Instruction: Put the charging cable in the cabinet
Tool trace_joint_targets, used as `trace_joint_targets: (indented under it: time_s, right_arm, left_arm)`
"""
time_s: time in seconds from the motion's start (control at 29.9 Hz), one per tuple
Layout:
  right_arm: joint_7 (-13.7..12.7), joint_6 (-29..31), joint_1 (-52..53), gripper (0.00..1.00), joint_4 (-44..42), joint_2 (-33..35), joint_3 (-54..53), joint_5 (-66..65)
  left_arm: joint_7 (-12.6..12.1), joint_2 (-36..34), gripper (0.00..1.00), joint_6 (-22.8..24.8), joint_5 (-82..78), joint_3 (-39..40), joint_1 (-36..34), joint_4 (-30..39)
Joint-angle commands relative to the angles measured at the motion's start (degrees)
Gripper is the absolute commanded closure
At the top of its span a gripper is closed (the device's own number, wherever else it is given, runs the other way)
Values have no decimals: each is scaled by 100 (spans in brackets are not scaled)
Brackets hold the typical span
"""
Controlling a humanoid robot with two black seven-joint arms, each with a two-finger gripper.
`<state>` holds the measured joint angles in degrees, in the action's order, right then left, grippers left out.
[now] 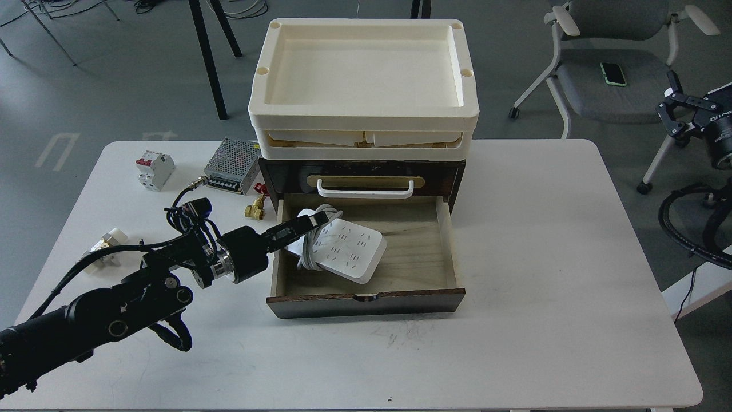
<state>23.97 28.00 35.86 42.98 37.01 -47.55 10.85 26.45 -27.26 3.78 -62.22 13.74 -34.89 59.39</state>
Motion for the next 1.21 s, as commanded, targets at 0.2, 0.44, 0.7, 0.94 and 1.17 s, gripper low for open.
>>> trace_joint_targets:
  time_s: [0.2,0.44,0.7,0.94,1.17]
  right_arm:
    - [11,0,-44,0,9,0,-35,-4]
    - [11,0,-44,0,0,8,-35,4]
    - [169,0,-53,0,70,17,-105,-4]
    - [240,0,-53,0,614,35,-184,-4]
    - [240,0,-53,0,869,35,-675,13]
  left_arm:
    - [62,-7,47,9,-1,15,-53,2]
    - [155,-876,40,35,-1,6,43,37]
    - [155,-2089,33,761,1436,85,202,-112]
    - [155,-2328,27,2422,3505,1480,-325,-1243]
    - [155,-1301,1,2422,3980,1992,-1098,-3563]
